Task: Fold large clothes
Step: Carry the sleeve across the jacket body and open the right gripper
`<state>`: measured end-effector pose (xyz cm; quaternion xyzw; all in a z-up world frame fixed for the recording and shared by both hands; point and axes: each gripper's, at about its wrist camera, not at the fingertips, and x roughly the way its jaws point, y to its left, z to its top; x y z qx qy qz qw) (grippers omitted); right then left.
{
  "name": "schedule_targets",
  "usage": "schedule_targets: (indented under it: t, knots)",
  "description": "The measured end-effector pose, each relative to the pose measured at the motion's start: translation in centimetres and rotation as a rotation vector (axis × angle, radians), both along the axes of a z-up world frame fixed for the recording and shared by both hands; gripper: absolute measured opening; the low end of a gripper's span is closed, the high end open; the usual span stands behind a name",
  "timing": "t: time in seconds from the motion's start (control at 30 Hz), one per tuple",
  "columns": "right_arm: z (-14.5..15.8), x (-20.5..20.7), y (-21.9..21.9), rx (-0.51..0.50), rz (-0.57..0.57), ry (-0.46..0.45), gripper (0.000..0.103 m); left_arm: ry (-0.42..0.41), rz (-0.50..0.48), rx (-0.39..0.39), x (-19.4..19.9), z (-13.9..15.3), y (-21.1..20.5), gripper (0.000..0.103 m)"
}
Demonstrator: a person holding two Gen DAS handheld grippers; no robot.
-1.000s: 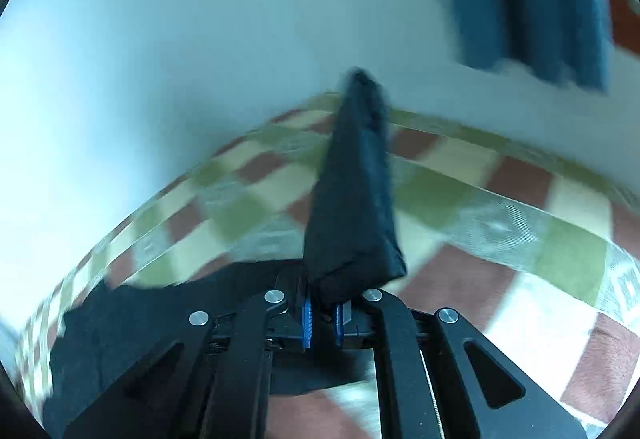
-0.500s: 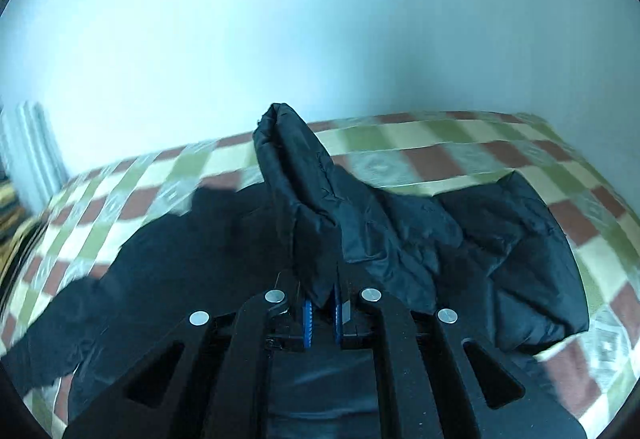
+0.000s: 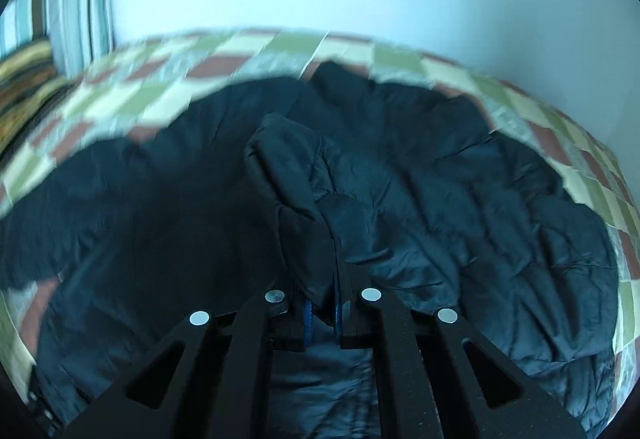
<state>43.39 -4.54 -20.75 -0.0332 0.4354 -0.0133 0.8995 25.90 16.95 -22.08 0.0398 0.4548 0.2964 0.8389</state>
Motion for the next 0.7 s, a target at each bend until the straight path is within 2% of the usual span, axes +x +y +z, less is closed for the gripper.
schedule_targets:
  t: [0.1, 0.33, 0.37, 0.43, 0.5, 0.6, 0.7]
  knots:
    - [-1.2, 0.3, 0.6, -0.023, 0.017, 0.047, 0.007, 0.003, 0.000, -0.002, 0.1, -0.1, 0.1, 0.101]
    - [-0.9, -0.5, 1.4, -0.029, 0.074, 0.055, 0.013, 0.005, -0.001, 0.003, 0.1, -0.1, 0.1, 0.101]
    - [-0.9, -0.8, 1.7, -0.027, 0.099, 0.060, 0.017, 0.006, -0.001, 0.006, 0.1, -0.1, 0.1, 0.101]
    - [-0.5, -1.5, 2.0, 0.005, 0.153, 0.064, 0.031, 0.006, 0.000, 0.009, 0.1, -0.1, 0.0, 0.101]
    - [0.1, -2.3, 2.2, 0.068, 0.211, 0.070, 0.052, 0.006, 0.000, 0.010, 0.0, -0.1, 0.0, 0.101]
    - [2.1, -4.3, 1.6, 0.127, 0.263, 0.036, 0.053, 0.006, 0.000, 0.007, 0.0, -0.1, 0.0, 0.101]
    - [4.8, -6.2, -1.7, 0.125, 0.208, -0.051, 0.053, 0.006, 0.000, 0.008, 0.0, -0.1, 0.0, 0.101]
